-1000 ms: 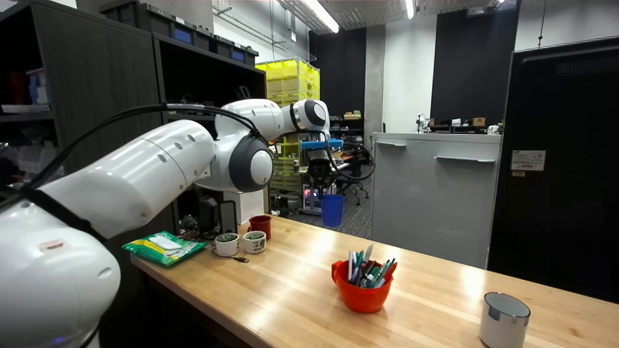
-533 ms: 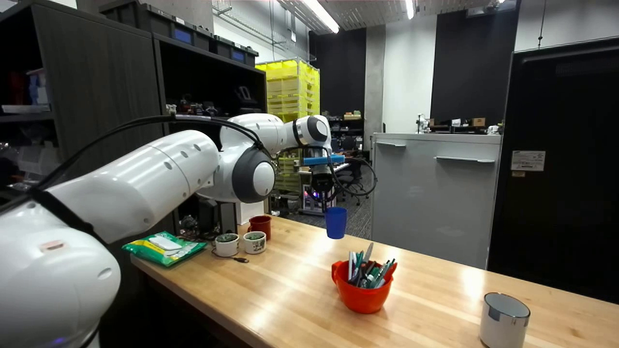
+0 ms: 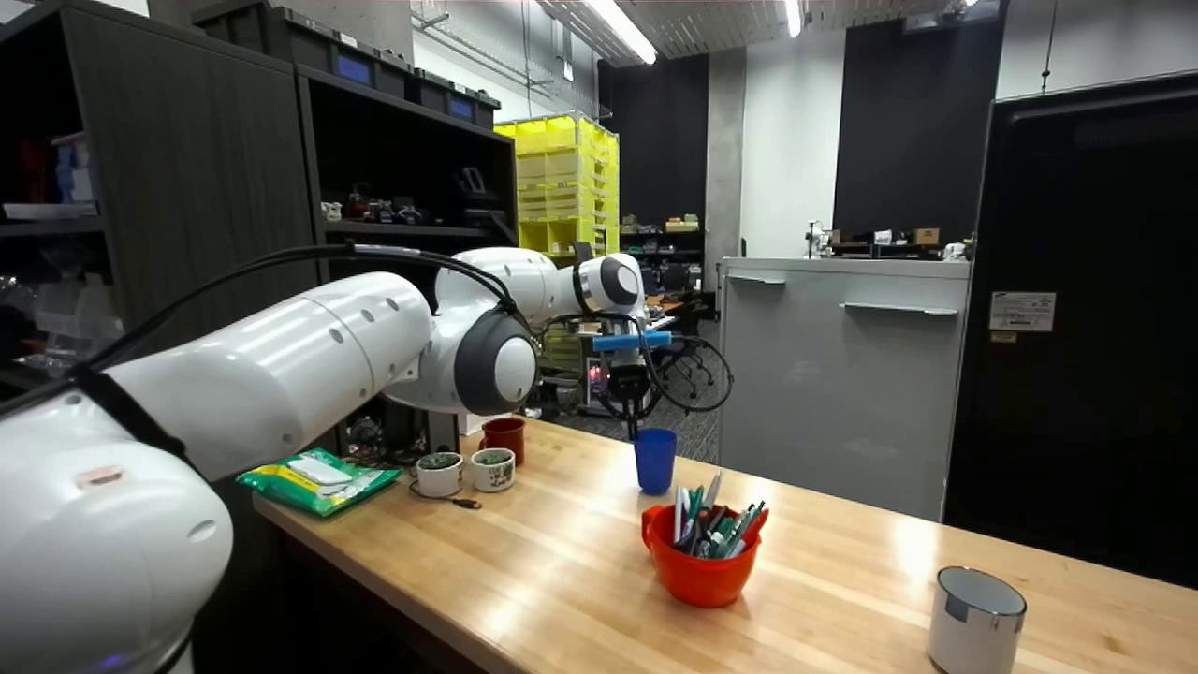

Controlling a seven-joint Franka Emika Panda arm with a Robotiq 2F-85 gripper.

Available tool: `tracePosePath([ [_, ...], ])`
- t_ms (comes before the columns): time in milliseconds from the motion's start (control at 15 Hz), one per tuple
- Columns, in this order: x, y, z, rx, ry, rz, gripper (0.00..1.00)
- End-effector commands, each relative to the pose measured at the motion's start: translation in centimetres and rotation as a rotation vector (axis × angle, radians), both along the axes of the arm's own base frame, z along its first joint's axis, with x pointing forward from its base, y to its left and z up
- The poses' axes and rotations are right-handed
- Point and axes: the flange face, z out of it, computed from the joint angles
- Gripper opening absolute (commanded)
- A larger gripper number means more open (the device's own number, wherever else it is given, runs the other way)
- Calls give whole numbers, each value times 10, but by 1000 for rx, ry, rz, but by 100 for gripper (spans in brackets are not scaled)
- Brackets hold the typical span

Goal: Remove the blue cup from the white cup

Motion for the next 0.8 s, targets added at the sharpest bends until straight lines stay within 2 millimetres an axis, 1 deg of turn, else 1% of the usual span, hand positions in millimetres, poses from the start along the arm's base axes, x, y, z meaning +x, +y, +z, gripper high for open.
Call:
tracePosePath([
  [0,1,-1,-10,-10,-3,-6,1],
  [67,1,-1,-11,-11,4,-5,1],
  [133,0,0,-9,-11,7,-4,29],
  [200,0,0,-7,-10,7,1,29],
  [333,0,1,-3,-12,6,4,39],
  [533,-1,3,5,-13,1,12,58],
  [600,-1,4,8,-14,-4,15,66],
  [733,-1,7,20,-15,-20,23,79],
])
